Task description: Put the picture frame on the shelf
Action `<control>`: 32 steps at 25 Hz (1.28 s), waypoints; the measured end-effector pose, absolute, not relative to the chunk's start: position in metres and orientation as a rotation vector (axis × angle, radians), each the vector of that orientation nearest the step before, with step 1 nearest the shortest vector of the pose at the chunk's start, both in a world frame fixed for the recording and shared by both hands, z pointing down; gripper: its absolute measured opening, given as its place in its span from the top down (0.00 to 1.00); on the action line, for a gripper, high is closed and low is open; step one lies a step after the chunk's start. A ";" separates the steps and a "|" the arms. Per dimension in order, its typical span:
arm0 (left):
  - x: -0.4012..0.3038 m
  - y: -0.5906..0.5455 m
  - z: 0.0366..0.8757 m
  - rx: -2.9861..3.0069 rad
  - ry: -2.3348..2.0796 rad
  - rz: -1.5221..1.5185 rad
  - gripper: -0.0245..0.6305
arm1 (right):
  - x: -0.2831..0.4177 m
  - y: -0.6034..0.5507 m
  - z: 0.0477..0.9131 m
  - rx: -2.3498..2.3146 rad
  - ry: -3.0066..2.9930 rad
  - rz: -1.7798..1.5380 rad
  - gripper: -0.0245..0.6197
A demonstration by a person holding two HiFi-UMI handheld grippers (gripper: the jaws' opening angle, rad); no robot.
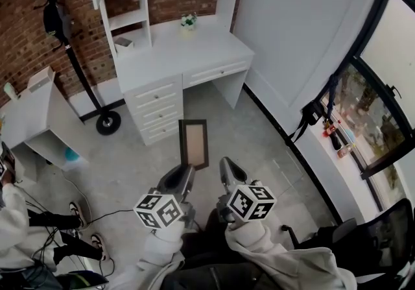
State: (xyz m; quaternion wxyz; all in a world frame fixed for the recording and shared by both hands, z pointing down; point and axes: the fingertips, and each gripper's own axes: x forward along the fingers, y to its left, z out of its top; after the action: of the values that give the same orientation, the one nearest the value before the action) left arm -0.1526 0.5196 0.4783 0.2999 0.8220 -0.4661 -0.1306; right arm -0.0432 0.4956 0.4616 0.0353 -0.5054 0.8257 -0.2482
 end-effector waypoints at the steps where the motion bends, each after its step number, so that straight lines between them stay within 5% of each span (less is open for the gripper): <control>1: -0.152 0.516 0.479 2.183 -1.232 -0.346 0.85 | -0.042 0.493 0.463 -1.560 2.532 -0.765 0.96; 32: -0.112 0.204 0.482 2.196 -1.300 -0.363 0.85 | -0.001 0.177 0.462 -1.521 2.581 -0.690 0.96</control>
State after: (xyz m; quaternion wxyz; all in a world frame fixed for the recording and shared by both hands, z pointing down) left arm -0.1121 0.2036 0.4817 0.2781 0.8184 -0.4845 -0.1352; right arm -0.0009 0.1768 0.4615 0.0335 -0.4946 0.8391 -0.2241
